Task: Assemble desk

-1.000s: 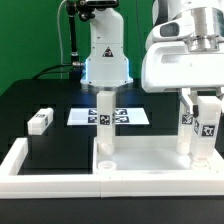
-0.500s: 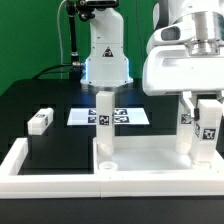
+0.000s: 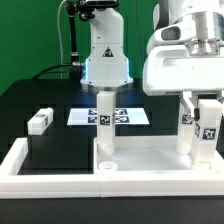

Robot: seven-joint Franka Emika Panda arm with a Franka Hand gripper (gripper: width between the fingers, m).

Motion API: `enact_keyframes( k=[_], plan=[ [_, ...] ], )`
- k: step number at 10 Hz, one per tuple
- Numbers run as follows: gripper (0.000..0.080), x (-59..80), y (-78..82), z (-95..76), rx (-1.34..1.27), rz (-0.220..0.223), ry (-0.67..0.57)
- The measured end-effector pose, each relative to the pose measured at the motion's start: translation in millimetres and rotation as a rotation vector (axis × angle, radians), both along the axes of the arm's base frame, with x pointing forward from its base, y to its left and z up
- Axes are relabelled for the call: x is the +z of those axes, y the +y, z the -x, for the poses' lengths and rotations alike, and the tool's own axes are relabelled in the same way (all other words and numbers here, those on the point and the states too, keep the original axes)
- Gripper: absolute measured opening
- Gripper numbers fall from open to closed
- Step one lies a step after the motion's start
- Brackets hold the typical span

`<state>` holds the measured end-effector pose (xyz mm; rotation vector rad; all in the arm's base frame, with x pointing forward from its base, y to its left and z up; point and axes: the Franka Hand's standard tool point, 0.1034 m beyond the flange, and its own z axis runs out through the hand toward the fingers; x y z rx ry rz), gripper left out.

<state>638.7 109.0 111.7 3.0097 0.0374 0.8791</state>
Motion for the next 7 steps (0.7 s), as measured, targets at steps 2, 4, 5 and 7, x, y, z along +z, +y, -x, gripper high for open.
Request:
enact_keyframes(
  k=[2,4,5,7],
  plan=[
    [0.053,-0.1,0.0,0.0,0.0,0.0,0.0],
    [0.0615,-0.2,-0.1,0.1,0.0,0.0,0.0],
    [0.0642,-0.2,-0.1,0.1,0.0,0.0,0.0],
    [0.0648,-0.2,-0.1,0.1,0.0,0.0,0.0]
  ],
)
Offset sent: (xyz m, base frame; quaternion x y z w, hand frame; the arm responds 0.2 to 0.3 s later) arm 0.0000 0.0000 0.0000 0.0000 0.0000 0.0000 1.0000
